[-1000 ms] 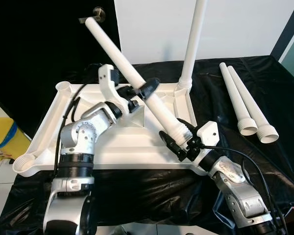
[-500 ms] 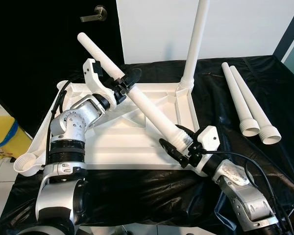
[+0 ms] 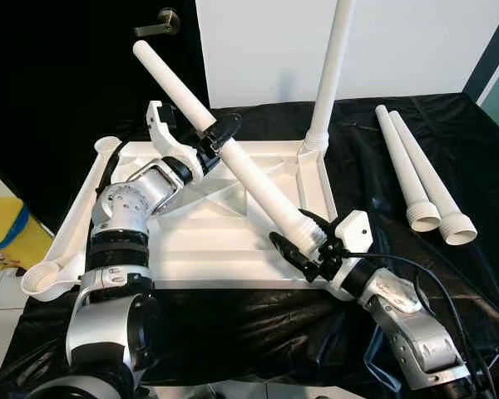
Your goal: Building children table
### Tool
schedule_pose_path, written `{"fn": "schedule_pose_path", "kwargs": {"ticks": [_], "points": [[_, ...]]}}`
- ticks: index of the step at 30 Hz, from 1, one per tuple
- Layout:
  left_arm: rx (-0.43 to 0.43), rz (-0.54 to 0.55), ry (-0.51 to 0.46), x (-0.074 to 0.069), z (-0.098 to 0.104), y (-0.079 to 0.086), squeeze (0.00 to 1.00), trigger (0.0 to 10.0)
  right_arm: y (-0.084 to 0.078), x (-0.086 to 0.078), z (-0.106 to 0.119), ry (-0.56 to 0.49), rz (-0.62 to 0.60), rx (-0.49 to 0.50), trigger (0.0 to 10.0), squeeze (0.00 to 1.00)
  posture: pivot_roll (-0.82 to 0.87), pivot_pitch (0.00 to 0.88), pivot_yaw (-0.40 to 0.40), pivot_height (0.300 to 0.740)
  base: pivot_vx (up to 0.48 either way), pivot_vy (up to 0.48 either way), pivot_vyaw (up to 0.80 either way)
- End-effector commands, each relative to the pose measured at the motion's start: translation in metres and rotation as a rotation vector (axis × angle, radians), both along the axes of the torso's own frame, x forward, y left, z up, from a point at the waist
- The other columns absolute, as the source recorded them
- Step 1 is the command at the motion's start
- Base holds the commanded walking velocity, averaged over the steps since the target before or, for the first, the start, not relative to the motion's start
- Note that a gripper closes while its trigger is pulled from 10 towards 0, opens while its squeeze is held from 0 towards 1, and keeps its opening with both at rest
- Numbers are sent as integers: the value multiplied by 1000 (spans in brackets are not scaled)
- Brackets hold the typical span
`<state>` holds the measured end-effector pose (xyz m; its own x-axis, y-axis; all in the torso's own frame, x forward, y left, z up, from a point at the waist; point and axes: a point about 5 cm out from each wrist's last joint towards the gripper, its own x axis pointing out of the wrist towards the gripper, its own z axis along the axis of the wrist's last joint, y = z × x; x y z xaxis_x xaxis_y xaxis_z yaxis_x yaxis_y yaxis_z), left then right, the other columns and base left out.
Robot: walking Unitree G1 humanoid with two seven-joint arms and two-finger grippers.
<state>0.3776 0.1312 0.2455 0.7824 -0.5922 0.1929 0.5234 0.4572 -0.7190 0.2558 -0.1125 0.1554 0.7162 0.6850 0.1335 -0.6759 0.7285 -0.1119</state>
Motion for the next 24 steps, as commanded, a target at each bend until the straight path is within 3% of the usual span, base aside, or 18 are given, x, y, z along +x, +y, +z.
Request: {"fn": "schedule_pose_path", "kwargs": {"ticks": [1, 3, 4, 7, 12, 13, 14, 17, 24], "points": [[25, 49, -13, 2, 10, 8, 0, 7412, -5, 4, 0, 34, -20, 22, 10000, 1000, -75, 48, 26, 740, 0, 0, 0], [32, 60, -15, 2, 11, 9, 0, 7412, -6, 5, 0, 39, -25, 26, 10000, 1000, -75, 48, 25, 740, 0, 0, 0], [48, 71, -26, 1, 14, 9, 0, 10000, -8, 5, 0, 43, -32, 22, 10000, 1000, -76, 47, 23, 740, 0, 0, 0], [59, 77, -34, 0, 15, 9, 0, 10000, -9, 6, 0, 44, -37, 18, 10000, 1000, -76, 47, 23, 740, 0, 0, 0], [179, 68, -226, -13, 41, -6, 0, 10000, -15, 11, 3, 40, -84, 5, 10000, 1000, -78, 46, 15, 740, 0, 0, 0], [217, 74, -271, -16, 46, -11, 0, 10000, -16, 12, 5, 42, -86, 6, 10000, 0, -78, 45, 13, 740, 0, 0, 0], [217, 74, -271, -16, 46, -11, 0, 10000, -16, 12, 5, 42, -86, 6, 10000, 0, -78, 45, 13, 740, 0, 0, 0], [336, 97, -383, -24, 57, -31, 0, 10000, -16, 17, 14, 59, -88, 38, 10000, 0, -76, 43, 6, 740, 0, 0, 0], [444, 107, -479, -31, 64, -55, 0, 10000, -13, 23, 22, 52, -73, -14, 10000, 0, -71, 31, -5, 740, 0, 0, 0]]}}
